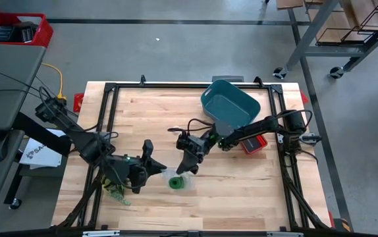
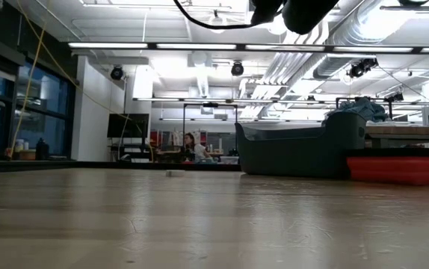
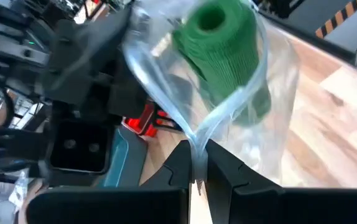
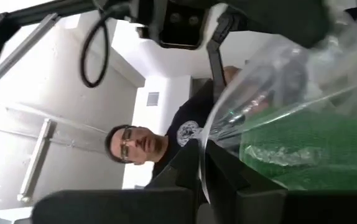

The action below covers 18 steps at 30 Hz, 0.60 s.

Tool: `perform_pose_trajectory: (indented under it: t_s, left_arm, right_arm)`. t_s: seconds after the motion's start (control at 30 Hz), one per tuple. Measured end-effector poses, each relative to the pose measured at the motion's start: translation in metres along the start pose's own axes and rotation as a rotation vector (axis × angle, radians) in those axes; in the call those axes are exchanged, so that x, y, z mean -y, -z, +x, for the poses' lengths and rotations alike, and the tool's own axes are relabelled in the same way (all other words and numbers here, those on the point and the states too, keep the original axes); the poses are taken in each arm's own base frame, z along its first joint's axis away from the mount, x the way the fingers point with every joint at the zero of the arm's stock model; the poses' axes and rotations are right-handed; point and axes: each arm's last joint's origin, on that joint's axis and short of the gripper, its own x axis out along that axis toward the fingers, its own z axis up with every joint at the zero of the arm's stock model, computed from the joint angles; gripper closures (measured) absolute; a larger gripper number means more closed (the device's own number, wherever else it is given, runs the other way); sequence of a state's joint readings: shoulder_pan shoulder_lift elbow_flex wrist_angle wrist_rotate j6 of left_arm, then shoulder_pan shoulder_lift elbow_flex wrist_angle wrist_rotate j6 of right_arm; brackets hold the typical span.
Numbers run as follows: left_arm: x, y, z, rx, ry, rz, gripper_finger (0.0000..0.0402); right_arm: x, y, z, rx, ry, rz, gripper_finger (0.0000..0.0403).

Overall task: Roll bandage
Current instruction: Put the green bandage into the transparent zip bag

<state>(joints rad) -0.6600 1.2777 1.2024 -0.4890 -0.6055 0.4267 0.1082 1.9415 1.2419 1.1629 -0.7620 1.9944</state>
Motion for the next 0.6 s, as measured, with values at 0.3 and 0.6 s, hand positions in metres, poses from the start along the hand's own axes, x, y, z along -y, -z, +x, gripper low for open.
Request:
perform_pose_trajectory:
  t_s: [0.3, 0.6]
  left_arm:
    - [-0.011, -0.012, -0.022, -0.026, 0.027, -0.121, 0.0389]
    - [-0.012, -0.006, -0.028, -0.091, 0.061, -0.353, 0.0389]
  right_arm:
    - [0.019, -0.008, -0.005, -0.020, 0.181, -0.134, 0.0278]
    - [0.003, -0.047, -0.055, -0.032, 0.256, -0.348, 0.0245]
